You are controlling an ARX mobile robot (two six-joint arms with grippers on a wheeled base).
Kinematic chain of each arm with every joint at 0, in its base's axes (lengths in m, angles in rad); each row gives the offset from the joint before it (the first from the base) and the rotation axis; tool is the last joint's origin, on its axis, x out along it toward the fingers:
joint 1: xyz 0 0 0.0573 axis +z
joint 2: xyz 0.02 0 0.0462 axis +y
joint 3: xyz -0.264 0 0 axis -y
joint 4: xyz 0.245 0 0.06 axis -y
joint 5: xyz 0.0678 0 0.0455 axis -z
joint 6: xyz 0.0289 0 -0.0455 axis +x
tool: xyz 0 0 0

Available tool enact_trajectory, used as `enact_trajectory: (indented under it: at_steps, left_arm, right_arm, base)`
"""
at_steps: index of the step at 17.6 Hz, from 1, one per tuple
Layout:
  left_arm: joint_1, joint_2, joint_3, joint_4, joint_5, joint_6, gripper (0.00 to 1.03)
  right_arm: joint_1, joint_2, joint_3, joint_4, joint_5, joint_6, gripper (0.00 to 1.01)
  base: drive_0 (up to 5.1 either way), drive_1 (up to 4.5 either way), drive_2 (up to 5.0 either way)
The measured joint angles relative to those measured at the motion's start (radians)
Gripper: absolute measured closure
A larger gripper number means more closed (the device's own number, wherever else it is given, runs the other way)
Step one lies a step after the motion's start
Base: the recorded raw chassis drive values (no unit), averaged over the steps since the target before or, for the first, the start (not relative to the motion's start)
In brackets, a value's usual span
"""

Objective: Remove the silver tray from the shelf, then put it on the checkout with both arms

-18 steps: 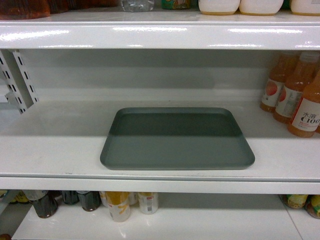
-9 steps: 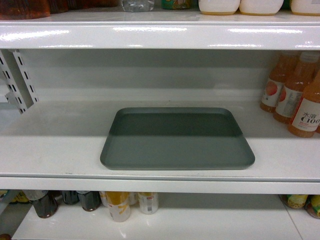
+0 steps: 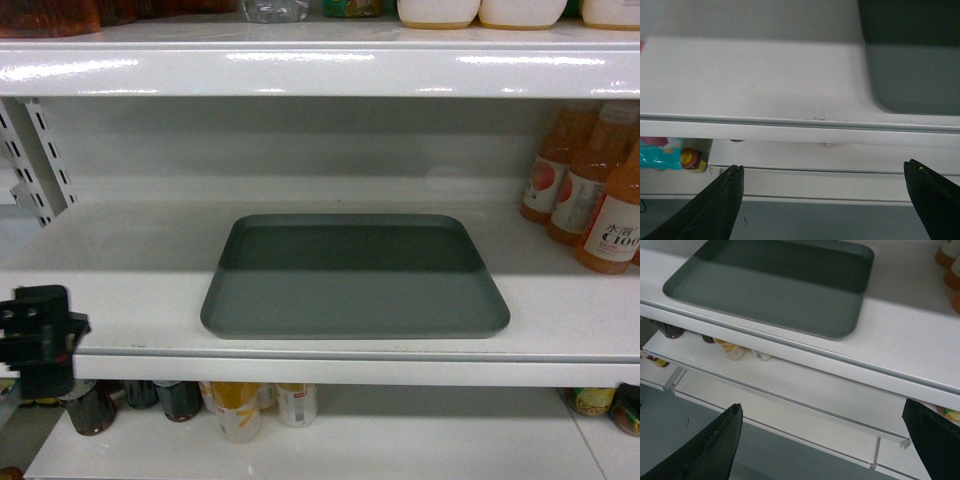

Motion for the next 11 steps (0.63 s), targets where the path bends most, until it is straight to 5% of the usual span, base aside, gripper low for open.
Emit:
enact_trajectory:
  at_steps: [4,7,11]
  left_arm:
    - [-0.01,0.377,0.257,-0.051,0.013,-0.018,0.05]
    - [-0.032,0.529,0.452,-0.113,0.006,-0.017,0.05]
    - [-0.057,0.655,0.681,-0.213,0.023,-0.026,0.05]
  right_arm:
    - [0.031,0.462,0.253,0.116,0.042,0.075,0.03]
    - [0.029,0.691,0.454,0.056,0.084,0.127,0.03]
    - [0.028,0.894,0.715,-0.024,0.148,0.15,0.03]
  base:
    - [0.0,0.0,0.0]
    - [0.0,0.0,0.0]
    - [0.0,0.0,0.0]
